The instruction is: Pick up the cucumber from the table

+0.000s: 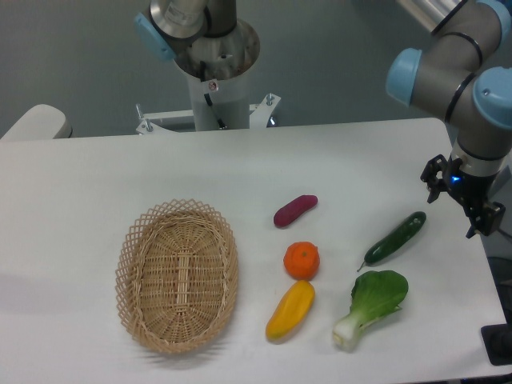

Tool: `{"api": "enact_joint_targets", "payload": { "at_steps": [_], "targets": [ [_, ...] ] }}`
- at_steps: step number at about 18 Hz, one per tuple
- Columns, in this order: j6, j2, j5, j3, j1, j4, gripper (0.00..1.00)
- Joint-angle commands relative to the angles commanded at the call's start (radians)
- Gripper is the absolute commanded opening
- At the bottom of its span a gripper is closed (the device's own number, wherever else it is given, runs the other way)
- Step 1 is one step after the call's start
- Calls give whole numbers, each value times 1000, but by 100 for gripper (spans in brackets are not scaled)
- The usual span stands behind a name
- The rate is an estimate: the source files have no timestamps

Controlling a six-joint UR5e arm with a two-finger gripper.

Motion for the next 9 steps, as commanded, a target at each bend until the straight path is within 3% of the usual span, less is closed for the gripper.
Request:
{"api": "enact_joint_targets", "payload": {
  "at_steps": [9],
  "targets": [
    [-24,-5,3,-5,-3,3,100]
  ]
}}
